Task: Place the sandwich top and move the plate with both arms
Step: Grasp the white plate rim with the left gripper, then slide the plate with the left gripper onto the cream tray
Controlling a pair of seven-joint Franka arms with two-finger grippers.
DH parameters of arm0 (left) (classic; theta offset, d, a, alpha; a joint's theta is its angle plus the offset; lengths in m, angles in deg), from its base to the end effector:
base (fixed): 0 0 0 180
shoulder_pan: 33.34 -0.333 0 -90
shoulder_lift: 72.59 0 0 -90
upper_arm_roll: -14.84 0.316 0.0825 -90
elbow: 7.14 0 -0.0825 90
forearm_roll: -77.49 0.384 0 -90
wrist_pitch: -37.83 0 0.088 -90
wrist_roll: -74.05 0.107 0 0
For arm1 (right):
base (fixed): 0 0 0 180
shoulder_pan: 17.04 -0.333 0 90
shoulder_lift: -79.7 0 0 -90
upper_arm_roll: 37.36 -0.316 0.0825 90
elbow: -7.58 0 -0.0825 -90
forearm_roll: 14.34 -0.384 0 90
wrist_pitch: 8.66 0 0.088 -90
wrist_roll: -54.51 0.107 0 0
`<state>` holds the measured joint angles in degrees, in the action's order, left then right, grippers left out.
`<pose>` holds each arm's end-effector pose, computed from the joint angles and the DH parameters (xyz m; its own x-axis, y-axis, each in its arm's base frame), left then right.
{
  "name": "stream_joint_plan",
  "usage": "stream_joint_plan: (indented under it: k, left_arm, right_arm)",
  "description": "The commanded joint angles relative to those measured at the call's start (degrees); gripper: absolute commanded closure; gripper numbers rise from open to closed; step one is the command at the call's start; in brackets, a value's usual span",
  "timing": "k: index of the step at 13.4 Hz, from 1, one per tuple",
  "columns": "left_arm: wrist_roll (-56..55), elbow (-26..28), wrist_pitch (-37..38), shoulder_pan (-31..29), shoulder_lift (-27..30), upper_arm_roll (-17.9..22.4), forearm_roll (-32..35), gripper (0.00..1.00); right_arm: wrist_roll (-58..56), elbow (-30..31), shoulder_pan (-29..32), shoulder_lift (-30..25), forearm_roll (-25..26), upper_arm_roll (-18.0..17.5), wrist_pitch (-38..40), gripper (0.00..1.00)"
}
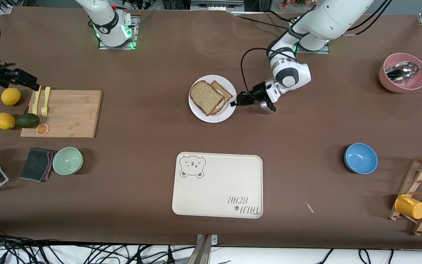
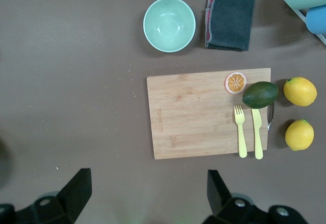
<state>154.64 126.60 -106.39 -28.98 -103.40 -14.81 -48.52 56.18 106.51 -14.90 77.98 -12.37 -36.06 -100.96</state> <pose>0.3717 -0.2768 0.1120 0.9691 0.2439 -0.0365 0.1561 -0.4924 0.8562 0.5416 -0.0363 0.5709 0.9926 -0.0874 -0.0846 -0.0846 -0.9958 0.0359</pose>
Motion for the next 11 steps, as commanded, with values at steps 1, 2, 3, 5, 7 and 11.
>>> stream_joint_plan:
  k: [1, 2, 3, 5, 7, 11]
  left_arm:
    - [2.37, 0.30, -0.79, -0.14, 1.36, -0.33, -1.95, 0.97]
    - [4.21, 0.30, -0.79, -0.40, 1.54, -0.42, -2.21, 0.98]
    - [6.14, 0.21, -0.79, -0.49, 1.80, -0.42, -2.48, 0.98]
    - [7.12, 0.12, -0.70, -0.49, 2.77, -0.42, -2.48, 1.00]
    - [8.88, -0.14, -0.70, -0.67, 3.65, -0.42, -2.48, 1.00]
    - [8.97, -0.49, -0.62, -1.20, 4.35, -0.42, -2.48, 1.00]
  right_arm:
    - [0.44, -0.75, 0.41, -0.12, 0.15, -0.25, 1.06, 0.00]
    - [0.44, -0.75, 0.41, -0.04, 0.15, -0.25, 1.06, 0.00]
    - [0.35, -0.75, 0.41, -0.04, 0.15, -0.25, 1.06, 0.00]
    - [0.44, -0.75, 0.41, -0.04, 0.15, -0.25, 1.06, 0.00]
    - [0.35, -0.75, 0.41, -0.12, 0.15, -0.25, 1.06, 0.00]
    - [0.35, -0.75, 0.41, -0.04, 0.15, -0.25, 1.06, 0.00]
